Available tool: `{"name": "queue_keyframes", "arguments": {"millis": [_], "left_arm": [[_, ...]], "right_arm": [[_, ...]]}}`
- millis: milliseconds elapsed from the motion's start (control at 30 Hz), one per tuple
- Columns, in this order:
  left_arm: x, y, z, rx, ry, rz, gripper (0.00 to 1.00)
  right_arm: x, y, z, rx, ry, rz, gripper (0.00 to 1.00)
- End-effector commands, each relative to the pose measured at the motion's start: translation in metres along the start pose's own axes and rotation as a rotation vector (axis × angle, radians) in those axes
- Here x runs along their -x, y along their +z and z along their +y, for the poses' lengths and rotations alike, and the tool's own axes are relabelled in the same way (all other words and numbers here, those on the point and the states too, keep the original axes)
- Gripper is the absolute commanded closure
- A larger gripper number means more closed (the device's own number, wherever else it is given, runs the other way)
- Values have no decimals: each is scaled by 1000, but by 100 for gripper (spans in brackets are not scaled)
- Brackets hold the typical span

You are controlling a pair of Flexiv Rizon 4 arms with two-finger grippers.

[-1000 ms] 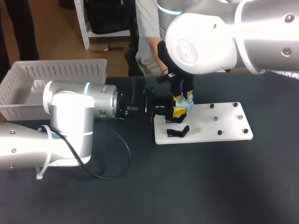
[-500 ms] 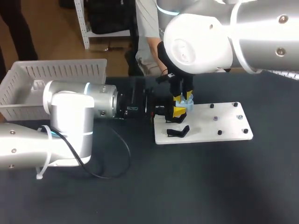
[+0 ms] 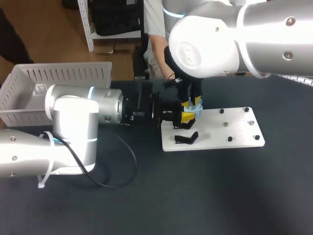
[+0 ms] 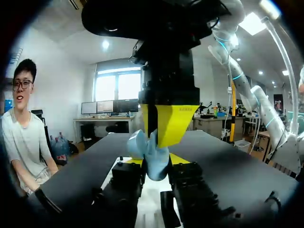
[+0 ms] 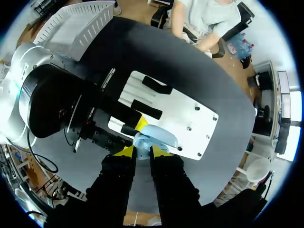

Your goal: Pick up each earbud case from the left stands, insert the matching earbuds, close the lid, and place the case in the box.

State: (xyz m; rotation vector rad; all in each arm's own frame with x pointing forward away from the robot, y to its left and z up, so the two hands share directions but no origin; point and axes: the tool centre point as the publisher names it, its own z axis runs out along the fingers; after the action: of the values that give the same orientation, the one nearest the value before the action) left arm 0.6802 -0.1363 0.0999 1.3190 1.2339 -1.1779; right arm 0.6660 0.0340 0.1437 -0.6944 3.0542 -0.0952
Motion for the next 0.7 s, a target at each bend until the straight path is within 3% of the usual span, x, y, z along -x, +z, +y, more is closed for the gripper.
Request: {"name": "queue_keyframes", "arguments": {"millis": [33,200,233,300,400,600,700], "left_arm": [[-1,0,-1,7,4,-3,100],[-1,0,-1,7,4,-3,100],[-1,0,-1,7,4,-3,100],[-1,0,-1,7,4,-3,100],[-1,0,-1,7,4,-3,100],[-1,0,-1,7,4,-3,100],[-1,0,-1,7,4,-3,100]], "right_arm": [[3,3,0,-4,2,6,100],[3,4,0,-6,4,10,98],[2,3,0,-6,5,11,67],[2,2,-1,-1,9,9,47],[-1,-3,-1,4,9,2,3],[-9,-24,-12,58,49,-41,0],[0,-30,-28,92,162,-77,0]]}}
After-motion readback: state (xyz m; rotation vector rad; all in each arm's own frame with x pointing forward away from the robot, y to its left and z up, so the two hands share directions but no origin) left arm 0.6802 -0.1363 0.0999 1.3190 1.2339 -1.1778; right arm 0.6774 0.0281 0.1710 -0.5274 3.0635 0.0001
